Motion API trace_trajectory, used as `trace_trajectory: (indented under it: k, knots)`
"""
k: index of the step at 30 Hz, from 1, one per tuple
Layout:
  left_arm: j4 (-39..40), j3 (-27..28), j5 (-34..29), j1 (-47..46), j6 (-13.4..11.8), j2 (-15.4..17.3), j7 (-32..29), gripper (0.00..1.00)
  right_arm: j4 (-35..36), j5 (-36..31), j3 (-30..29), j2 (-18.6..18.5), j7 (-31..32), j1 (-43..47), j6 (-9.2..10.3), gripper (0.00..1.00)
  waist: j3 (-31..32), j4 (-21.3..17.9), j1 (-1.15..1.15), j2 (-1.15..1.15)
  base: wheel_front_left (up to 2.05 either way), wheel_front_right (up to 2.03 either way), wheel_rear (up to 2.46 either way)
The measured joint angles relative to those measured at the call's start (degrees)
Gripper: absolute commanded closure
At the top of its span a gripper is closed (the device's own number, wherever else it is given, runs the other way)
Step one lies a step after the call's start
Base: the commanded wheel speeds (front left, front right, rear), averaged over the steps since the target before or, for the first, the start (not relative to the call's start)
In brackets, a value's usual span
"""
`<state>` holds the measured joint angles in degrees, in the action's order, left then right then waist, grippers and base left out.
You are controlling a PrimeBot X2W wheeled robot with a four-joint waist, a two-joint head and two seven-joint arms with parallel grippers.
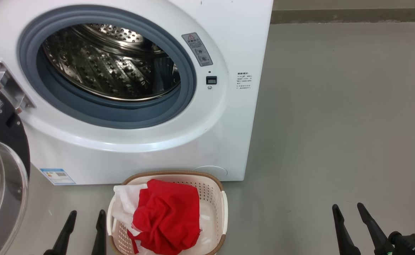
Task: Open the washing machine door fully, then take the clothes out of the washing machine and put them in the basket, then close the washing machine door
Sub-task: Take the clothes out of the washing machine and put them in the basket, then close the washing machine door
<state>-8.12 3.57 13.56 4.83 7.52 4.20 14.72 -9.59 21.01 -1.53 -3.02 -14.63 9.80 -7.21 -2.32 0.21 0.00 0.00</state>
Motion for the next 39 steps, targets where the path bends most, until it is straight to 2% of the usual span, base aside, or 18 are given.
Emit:
trace_trajectory:
  k: [8, 24, 39]
  knots:
    - [0.1, 0.1, -0.5, 0.0, 0.0, -0.2, 0.0, 0.00, 0.3, 0.0, -0.4, 0.0, 0.0, 0.0, -0.01, 0.00, -0.6, 0.5, 0.00, 0.00, -0.43, 0.43, 0.00]
    - [0.5, 0.3, -0.5, -0.1, 0.0, -0.3, 0.0, 0.00, 0.4, 0.0, -0.6, 0.1, 0.0, 0.0, 0.00, 0.00, -1.4, 0.7, 0.00, 0.00, -1.25, 1.25, 0.00]
    - [0.3, 0.2, -0.3, -0.2, 0.0, -0.5, 0.0, 0.00, 0.4, 0.0, -0.6, 0.3, 0.0, -0.2, 0.00, 0.00, -1.5, 1.5, 0.00, 0.00, -0.09, 0.09, 0.00]
